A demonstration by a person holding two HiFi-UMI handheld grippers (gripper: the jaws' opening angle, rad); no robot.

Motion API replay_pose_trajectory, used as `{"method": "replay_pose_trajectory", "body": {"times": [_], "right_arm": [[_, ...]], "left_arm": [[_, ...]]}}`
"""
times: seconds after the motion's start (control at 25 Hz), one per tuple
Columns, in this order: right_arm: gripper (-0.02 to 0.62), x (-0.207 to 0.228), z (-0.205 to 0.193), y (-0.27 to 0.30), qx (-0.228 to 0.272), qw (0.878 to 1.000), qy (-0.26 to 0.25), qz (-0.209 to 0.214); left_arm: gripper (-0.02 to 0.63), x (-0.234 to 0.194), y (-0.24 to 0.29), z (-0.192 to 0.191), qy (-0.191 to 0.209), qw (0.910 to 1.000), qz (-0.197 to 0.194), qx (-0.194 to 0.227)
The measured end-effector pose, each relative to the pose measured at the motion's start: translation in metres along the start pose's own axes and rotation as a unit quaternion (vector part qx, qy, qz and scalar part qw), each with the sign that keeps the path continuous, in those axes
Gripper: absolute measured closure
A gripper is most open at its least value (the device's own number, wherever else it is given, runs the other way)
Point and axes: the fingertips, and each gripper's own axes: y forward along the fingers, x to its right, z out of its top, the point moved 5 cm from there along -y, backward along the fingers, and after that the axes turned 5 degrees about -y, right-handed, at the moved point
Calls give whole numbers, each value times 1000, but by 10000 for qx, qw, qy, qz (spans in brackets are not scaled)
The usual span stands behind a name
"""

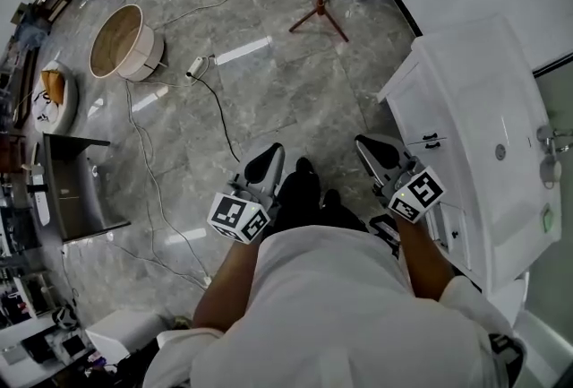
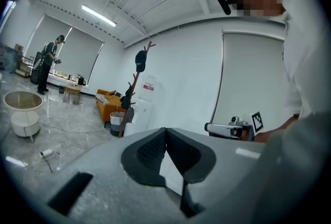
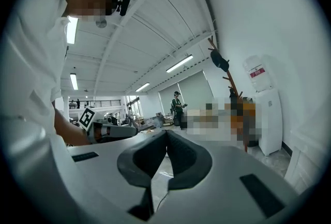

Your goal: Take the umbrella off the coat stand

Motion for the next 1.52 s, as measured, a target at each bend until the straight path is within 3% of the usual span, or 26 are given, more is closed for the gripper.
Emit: {"method": "replay_pose_trajectory", "body": {"times": [0.12,0.32,0.8,1.04,1.52], "right_arm": [[583,14,-9,10,-159,9998,22,-108],[583,47,-14,43,-361,9992,86,-146],[583,144,19,191,-792,9968,1,-68],[583,178,29,239,-793,9962,7,-367],[583,251,45,288,-588,9968,39,-544]], "left_arm": [[591,-23,11,-7,-259,9997,33,34],[591,-63,53,-8,-329,9994,-91,-104],[591,-183,175,58,-661,9960,-596,35],[591,-240,205,81,-703,9956,-612,37],[591,-280,277,116,-637,9947,-806,35]]}}
